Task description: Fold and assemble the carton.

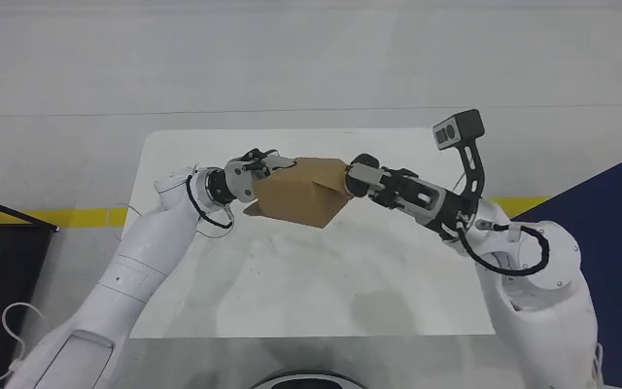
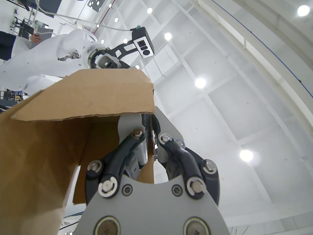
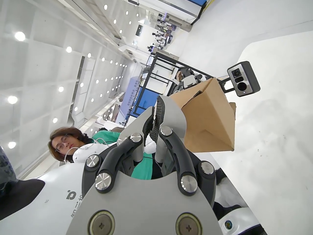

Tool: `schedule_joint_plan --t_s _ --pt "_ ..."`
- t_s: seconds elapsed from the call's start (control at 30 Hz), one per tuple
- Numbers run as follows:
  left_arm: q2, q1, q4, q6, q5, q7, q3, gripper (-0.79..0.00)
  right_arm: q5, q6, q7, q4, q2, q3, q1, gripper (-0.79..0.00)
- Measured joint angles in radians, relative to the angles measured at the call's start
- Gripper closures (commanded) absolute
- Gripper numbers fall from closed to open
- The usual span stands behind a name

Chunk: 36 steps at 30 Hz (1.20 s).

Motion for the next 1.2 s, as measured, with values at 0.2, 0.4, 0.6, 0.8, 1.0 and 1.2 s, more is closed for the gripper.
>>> schedule_joint_plan --t_s 0.2,0.4,0.6,0.8,1.0,1.2 --pt "0.0 0.0 0.0 0.0 0.0 0.0 0.0 0.0 0.103 -0.042 -0.014 0.071 -0.003 0.042 -0.01 0.0" --pt "0.0 0.0 0.0 0.0 0.0 0.0 0.0 0.0 0.145 -0.071 -0.009 0.147 -0.004 0.071 -0.04 0.0" --pt "0.0 0.0 0.0 0.0 0.0 0.0 0.0 0.0 0.162 -0.072 0.055 0.178 -0.005 0.029 -0.052 0.0" --pt "0.0 0.0 0.0 0.0 0.0 0.0 0.0 0.0 0.187 -0.094 0.103 0.169 -0.007 -0.014 -0.036 0.0" --pt "0.0 0.0 0.0 0.0 0.0 0.0 0.0 0.0 0.166 -0.095 0.092 0.158 -0.008 -0.038 -0.039 0.0" --pt "0.0 0.0 0.0 0.0 0.0 0.0 0.0 0.0 0.147 -0.076 0.082 0.193 -0.012 -0.09 -0.002 0.0"
